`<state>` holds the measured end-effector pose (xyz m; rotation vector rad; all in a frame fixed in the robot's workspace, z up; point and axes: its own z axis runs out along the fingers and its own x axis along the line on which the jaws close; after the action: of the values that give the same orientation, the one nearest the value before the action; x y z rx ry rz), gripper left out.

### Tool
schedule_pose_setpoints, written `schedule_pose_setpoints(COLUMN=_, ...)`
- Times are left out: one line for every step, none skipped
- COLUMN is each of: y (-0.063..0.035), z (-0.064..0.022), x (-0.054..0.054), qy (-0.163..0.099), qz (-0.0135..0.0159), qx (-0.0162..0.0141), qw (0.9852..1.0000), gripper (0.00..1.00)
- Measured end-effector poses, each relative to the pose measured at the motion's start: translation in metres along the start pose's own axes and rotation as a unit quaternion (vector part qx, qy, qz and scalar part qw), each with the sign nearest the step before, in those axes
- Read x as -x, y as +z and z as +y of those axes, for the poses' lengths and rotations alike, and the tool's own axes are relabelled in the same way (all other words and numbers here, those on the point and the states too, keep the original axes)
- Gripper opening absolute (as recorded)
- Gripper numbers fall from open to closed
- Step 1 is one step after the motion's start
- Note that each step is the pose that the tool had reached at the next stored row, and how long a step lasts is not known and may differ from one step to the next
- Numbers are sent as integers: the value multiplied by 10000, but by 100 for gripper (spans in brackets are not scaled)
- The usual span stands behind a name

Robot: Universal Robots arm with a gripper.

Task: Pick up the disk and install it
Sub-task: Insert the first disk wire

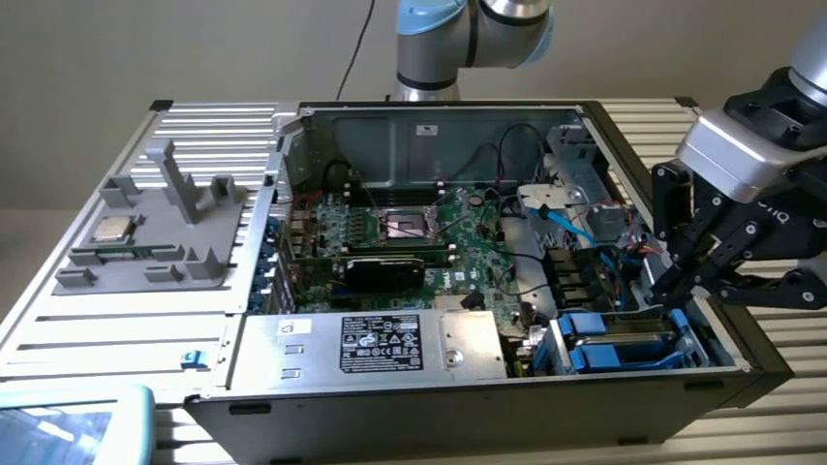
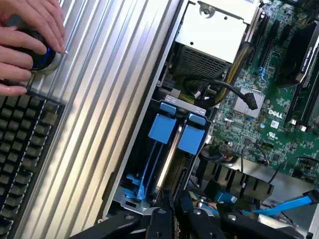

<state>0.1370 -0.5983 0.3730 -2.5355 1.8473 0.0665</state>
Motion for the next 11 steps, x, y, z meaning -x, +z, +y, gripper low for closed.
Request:
schedule_pose_setpoints(y=4, z=0, x=0, qy=87, qz=-2, qx=-3, qw=10000, gripper=16)
schedule_pose_setpoints(y=8, z=0, x=0, qy=174, qz=-4, qx=-6, qw=9998, gripper=16)
schedule_pose_setpoints(y=13, z=0, x=0, qy=258, qz=-6, qx=-9, qw=9997, gripper=16)
schedule_pose_setpoints(y=19, z=0, x=-1, qy=333, qz=-8, qx=-12, qw=9994, gripper=16)
schedule_pose_setpoints(y=26, z=0, x=-1, qy=400, qz=-9, qx=-15, qw=9992, gripper=16)
schedule_pose_setpoints(y=29, z=3, x=0, qy=454, qz=-10, qx=-16, qw=9990, gripper=16)
schedule_pose_setpoints(y=29, z=4, x=0, qy=466, qz=-10, qx=-17, qw=9989, gripper=16)
schedule_pose_setpoints(y=30, z=4, x=0, qy=466, qz=-10, qx=-17, qw=9989, gripper=16)
schedule_pose_setpoints(y=30, z=3, x=1, qy=468, qz=-9, qx=-17, qw=9989, gripper=16)
schedule_pose_setpoints(y=36, z=1, x=6, qy=475, qz=-11, qx=-17, qw=9989, gripper=16)
schedule_pose_setpoints(y=43, z=0, x=8, qy=496, qz=-12, qx=-19, qw=9988, gripper=16)
